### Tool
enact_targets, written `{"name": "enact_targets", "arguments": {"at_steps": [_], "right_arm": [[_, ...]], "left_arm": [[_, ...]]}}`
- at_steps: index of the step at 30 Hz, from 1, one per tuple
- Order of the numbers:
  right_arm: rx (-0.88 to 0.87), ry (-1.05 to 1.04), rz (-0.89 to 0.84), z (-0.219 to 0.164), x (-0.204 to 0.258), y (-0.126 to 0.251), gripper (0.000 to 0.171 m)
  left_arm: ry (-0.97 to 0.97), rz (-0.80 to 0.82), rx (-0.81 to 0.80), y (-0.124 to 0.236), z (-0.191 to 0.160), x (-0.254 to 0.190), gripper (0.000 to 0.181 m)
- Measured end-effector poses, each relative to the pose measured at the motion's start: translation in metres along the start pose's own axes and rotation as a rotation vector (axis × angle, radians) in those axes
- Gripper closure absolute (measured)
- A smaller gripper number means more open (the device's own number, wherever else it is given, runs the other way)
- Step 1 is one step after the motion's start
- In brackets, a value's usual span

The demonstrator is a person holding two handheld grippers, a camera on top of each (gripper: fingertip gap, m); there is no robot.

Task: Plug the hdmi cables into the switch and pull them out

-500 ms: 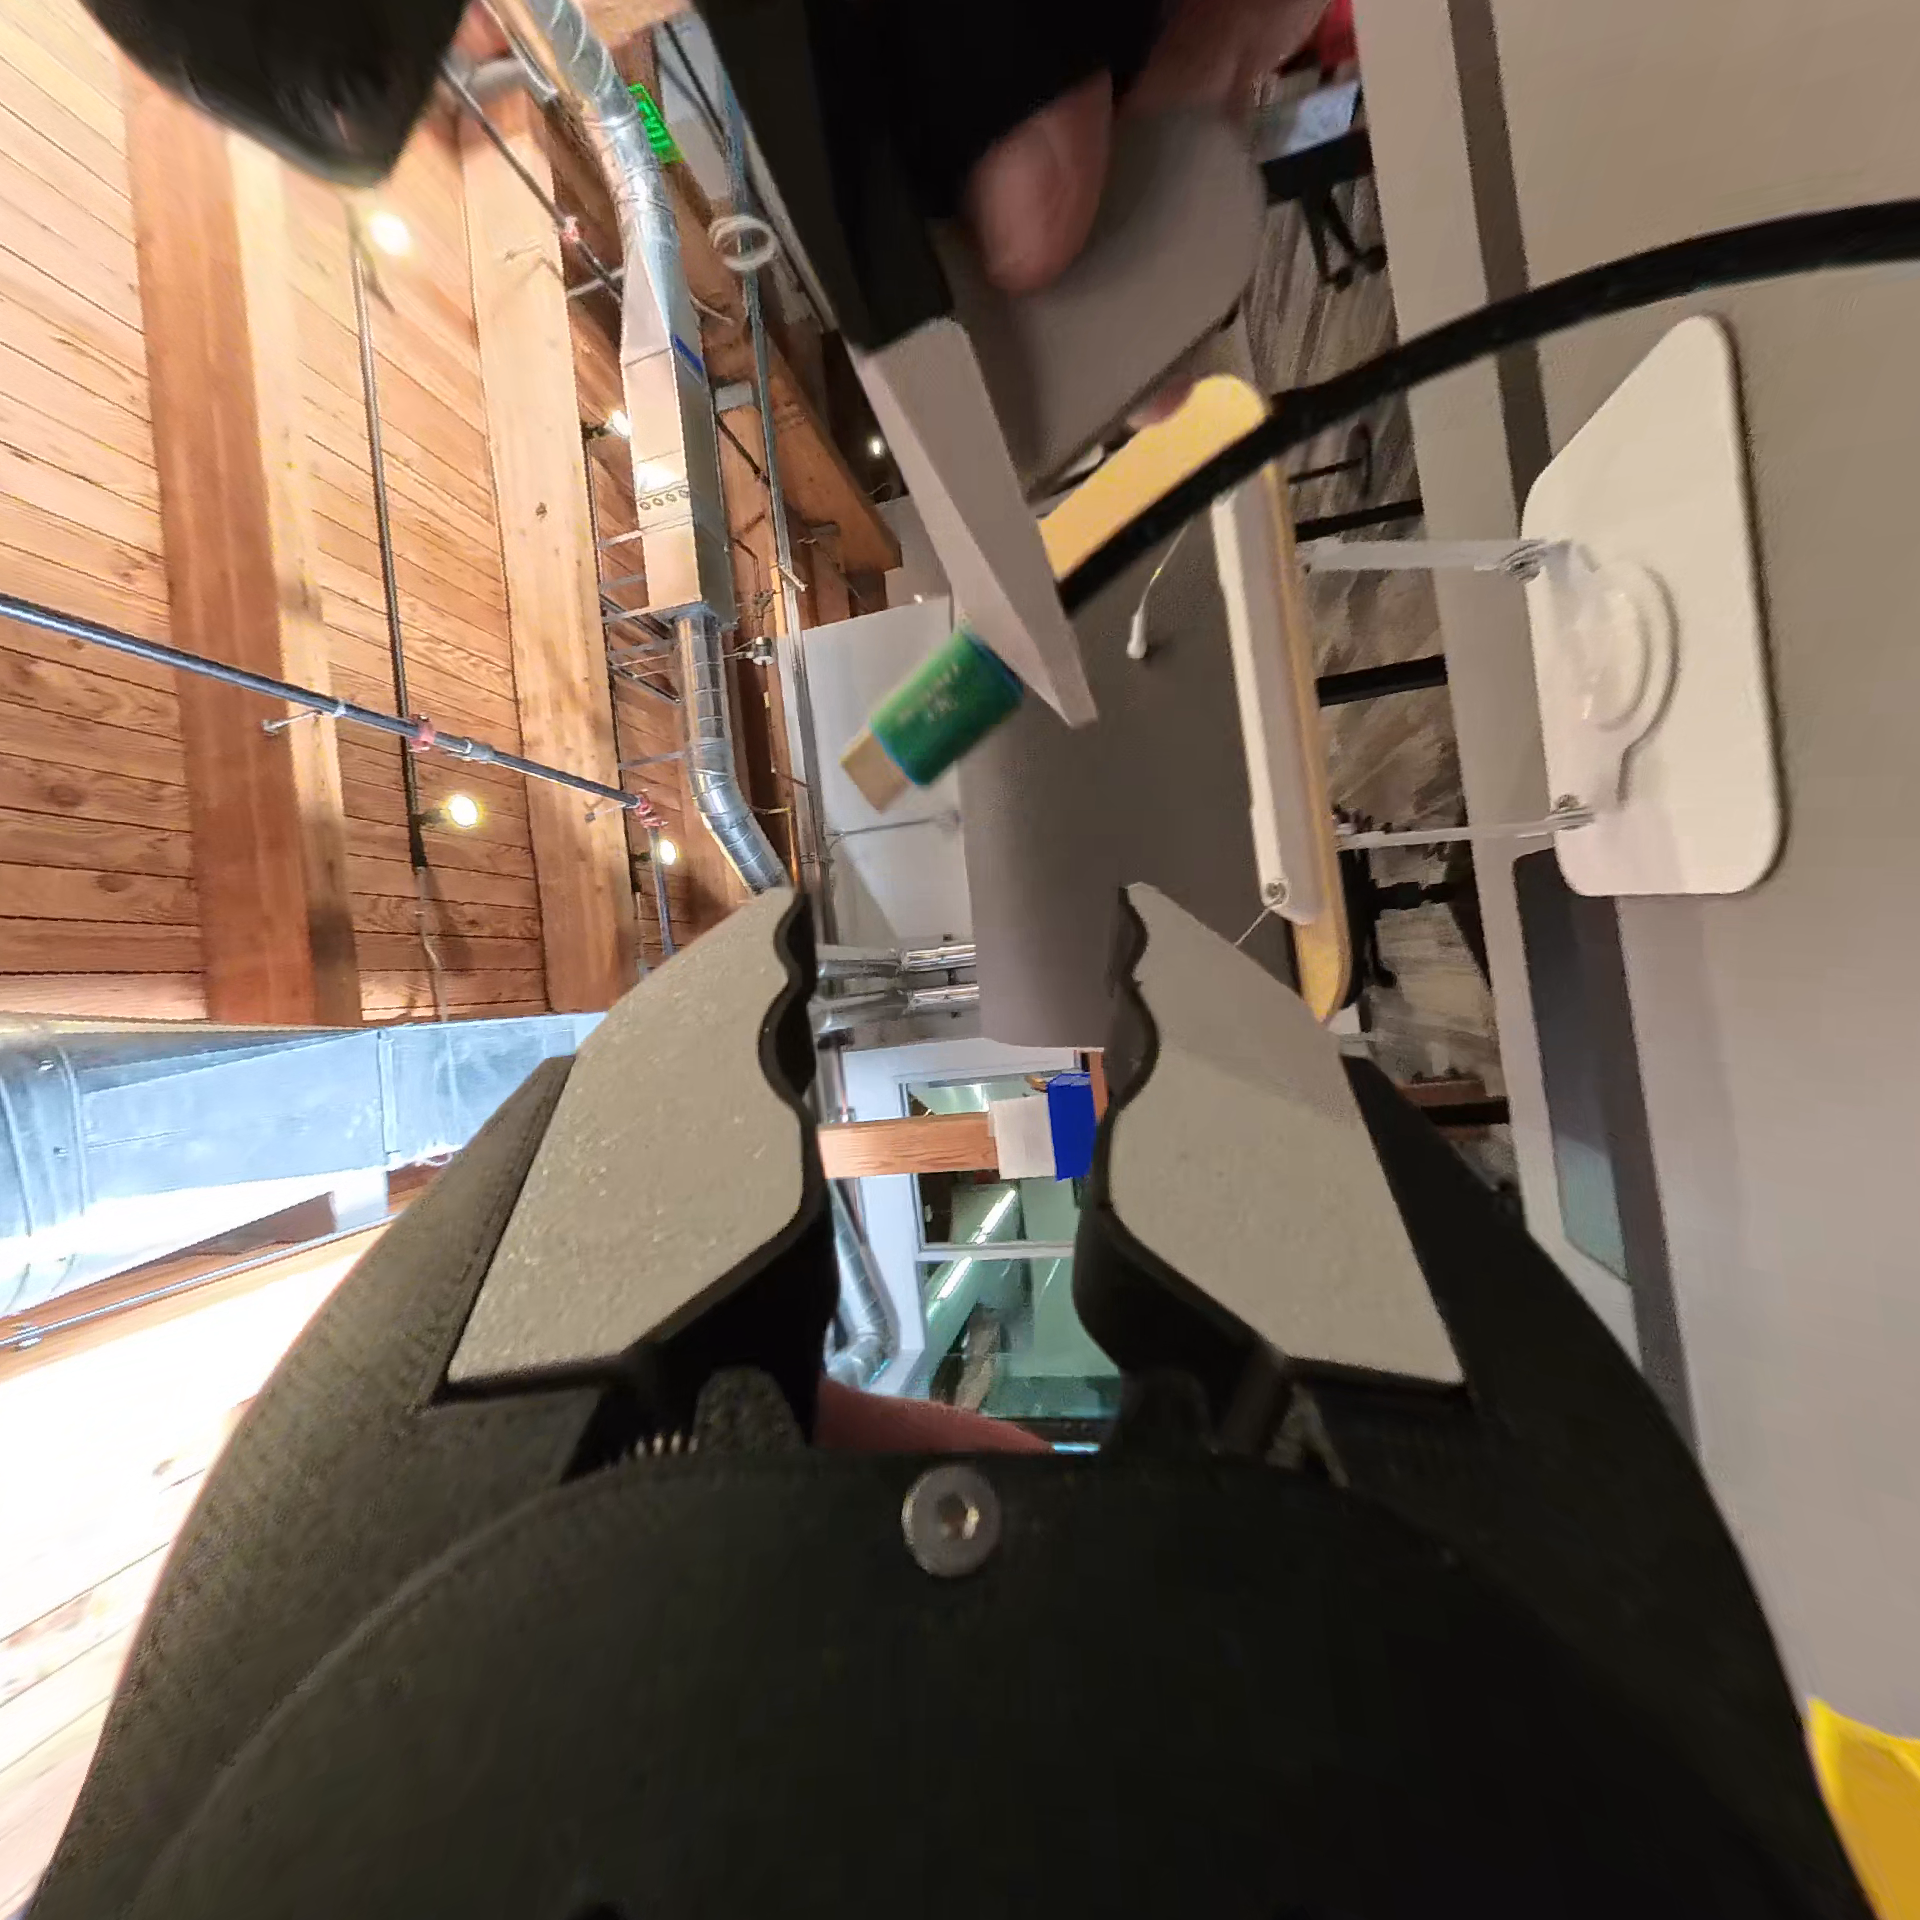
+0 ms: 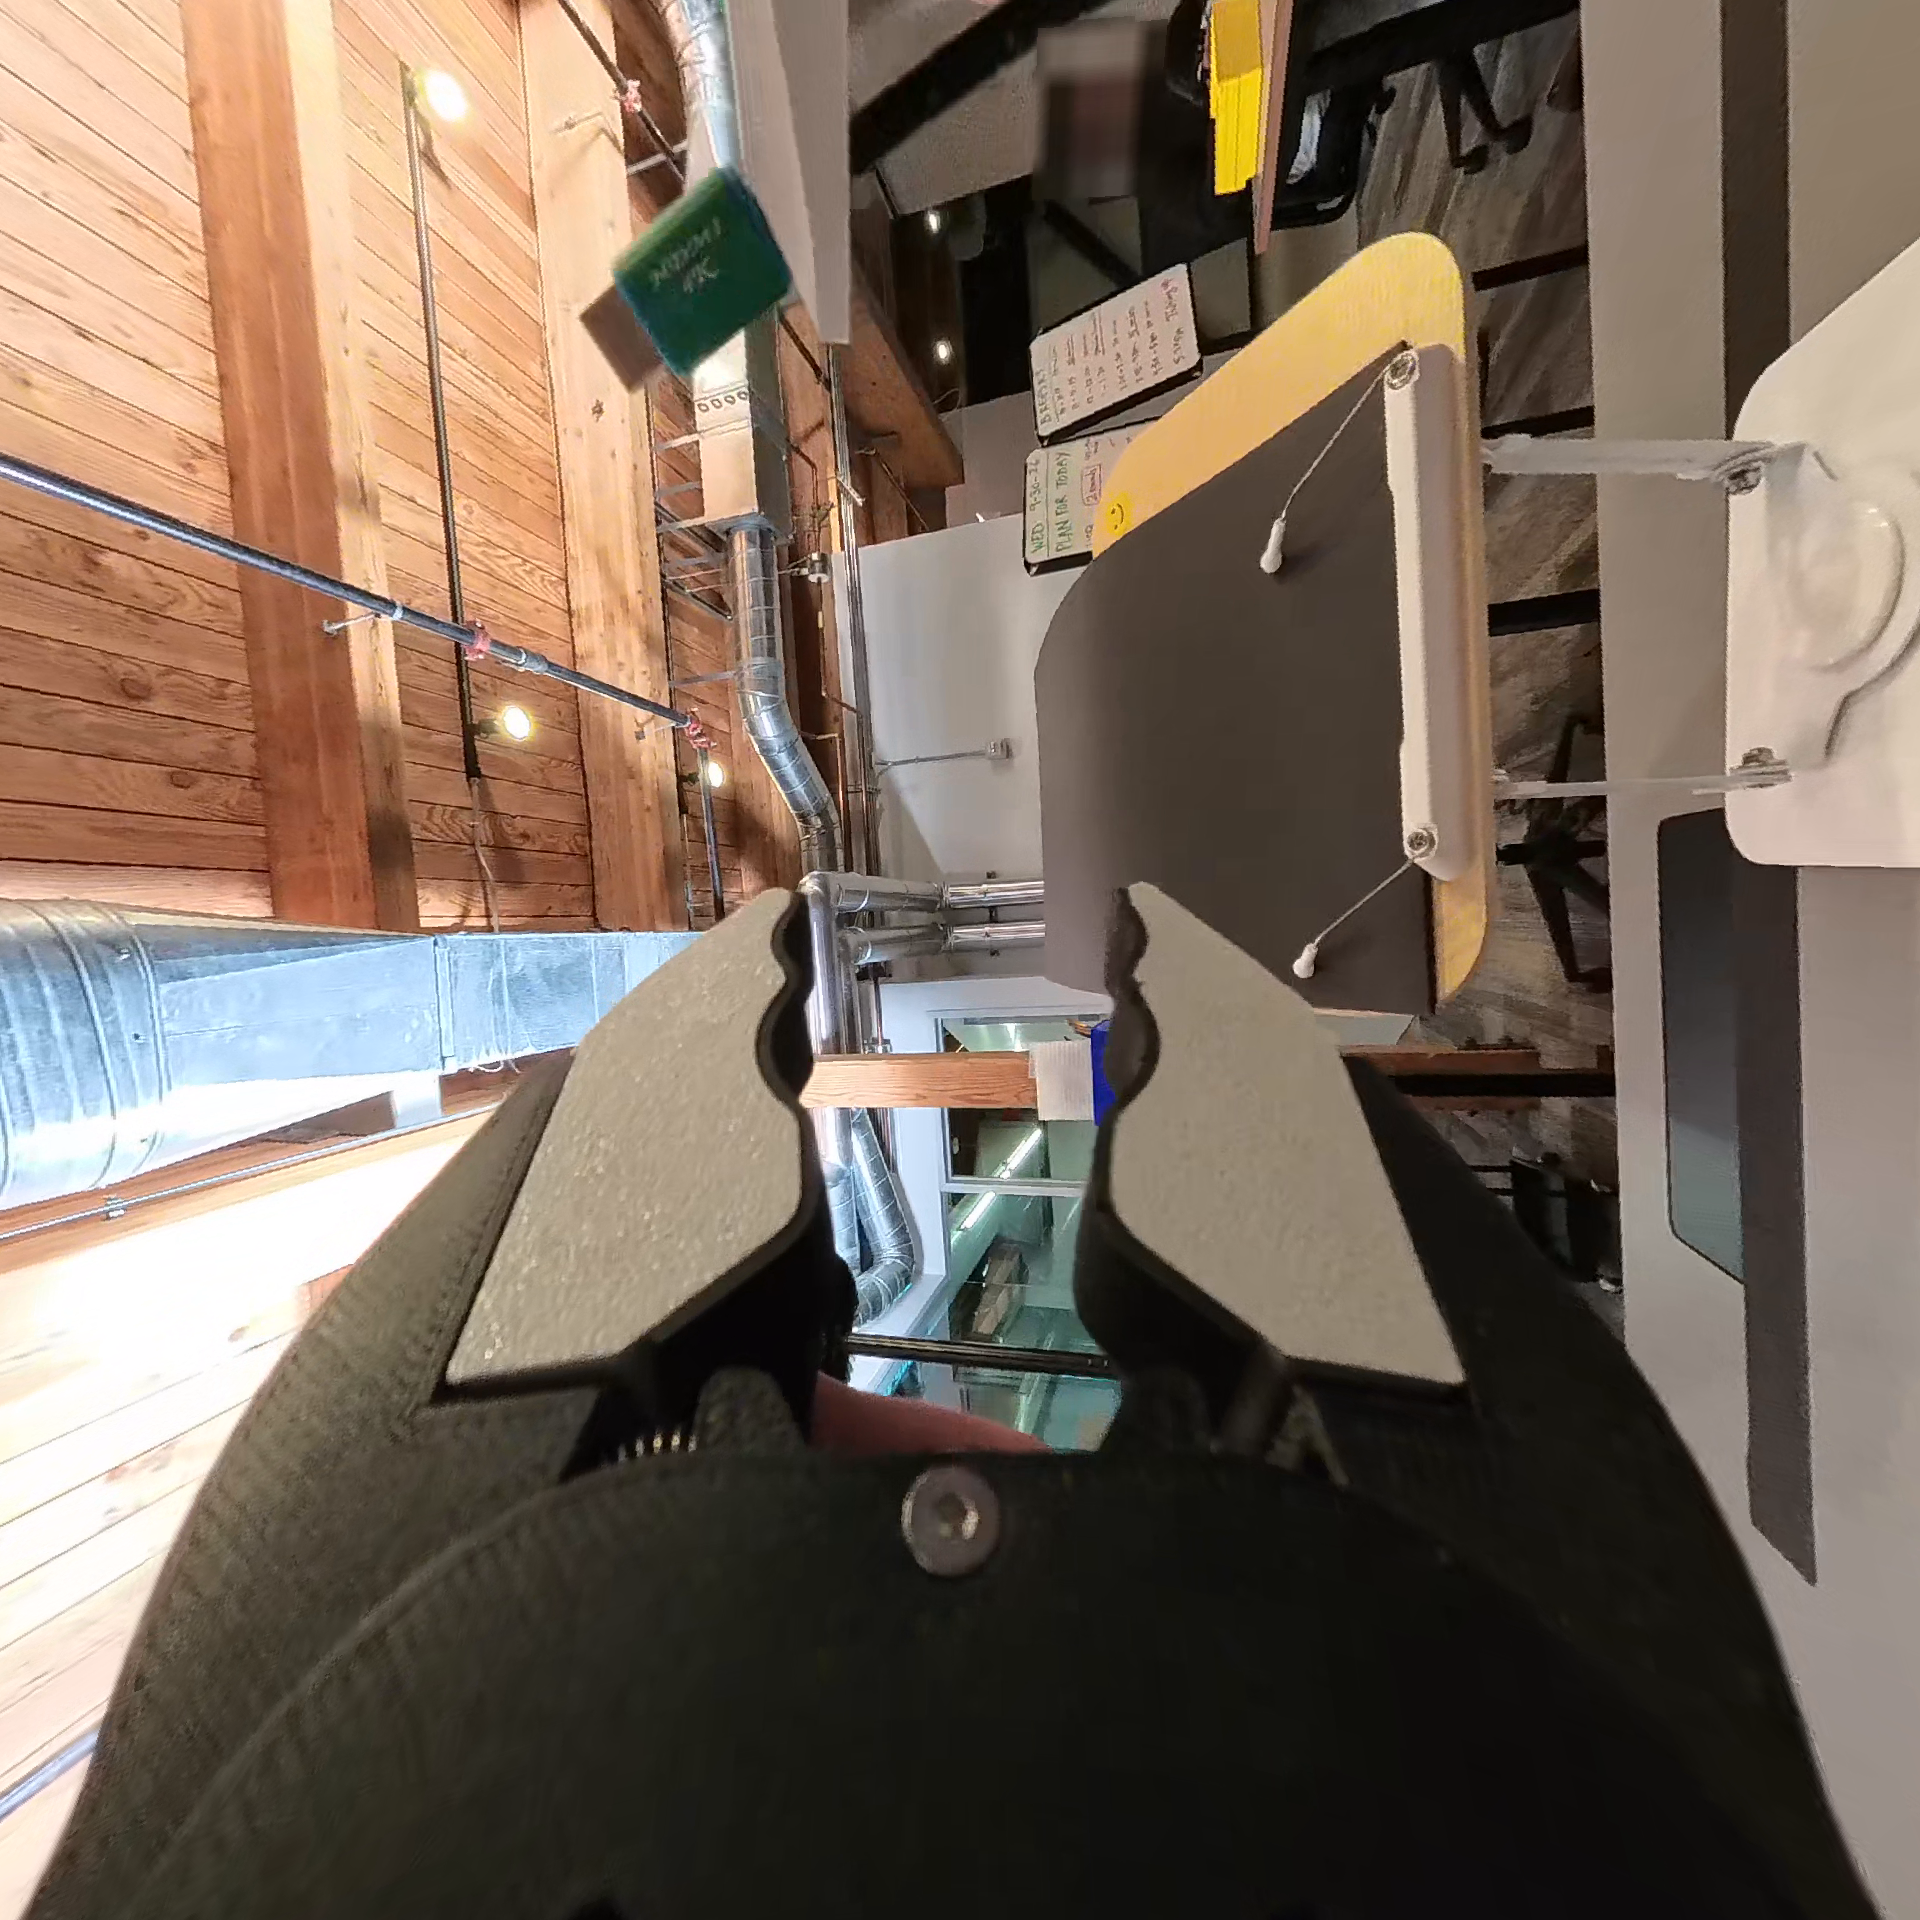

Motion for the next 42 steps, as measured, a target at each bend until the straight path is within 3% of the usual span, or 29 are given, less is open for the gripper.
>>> {"name": "enact_targets", "arguments": {"at_steps": [3,9,11,14,19,22,24,27,37,42], "right_arm": [[-0.006,0.175,-0.022,0.004,0.010,0.000,0.165],[-0.103,0.286,-0.143,0.028,0.003,0.011,0.165],[-0.071,0.351,-0.088,0.030,0.008,0.010,0.165],[0.213,0.501,0.158,-0.009,0.026,-0.002,0.165],[0.511,0.799,0.119,-0.084,0.021,-0.012,0.165],[0.586,0.871,-0.039,-0.106,0.000,-0.019,0.165],[0.549,0.818,-0.139,-0.100,-0.015,-0.021,0.165],[0.491,0.739,-0.139,-0.072,-0.024,-0.019,0.165],[0.429,0.171,0.316,0.028,-0.029,-0.001,0.165],[0.371,0.084,0.386,0.058,-0.014,0.001,0.165]], "left_arm": [[0.016,-0.002,-0.008,0.002,0.003,0.001,0.127],[0.075,-0.029,-0.020,0.004,0.012,0.001,0.129],[0.090,-0.060,-0.028,0.004,0.015,-0.003,0.130],[0.106,-0.112,-0.020,0.003,0.017,-0.015,0.131],[0.120,-0.188,-0.007,0.007,0.021,-0.031,0.131],[0.123,-0.205,0.005,0.009,0.020,-0.036,0.131],[0.132,-0.208,0.011,0.010,0.017,-0.036,0.131],[0.140,-0.176,0.015,0.009,0.013,-0.031,0.131],[0.124,0.045,-0.081,-0.007,0.023,0.024,0.129],[0.023,0.138,-0.151,-0.011,0.039,0.053,0.131]]}}
Point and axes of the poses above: each gripper's, where its closed fingertips meet, y back along the fingers, z out of its top, x = y × z across the jaws, the point moved 7 cm from there along y, back along the fingers, and after that the axes turned 4 degrees about -z, right-handed, at the moved point
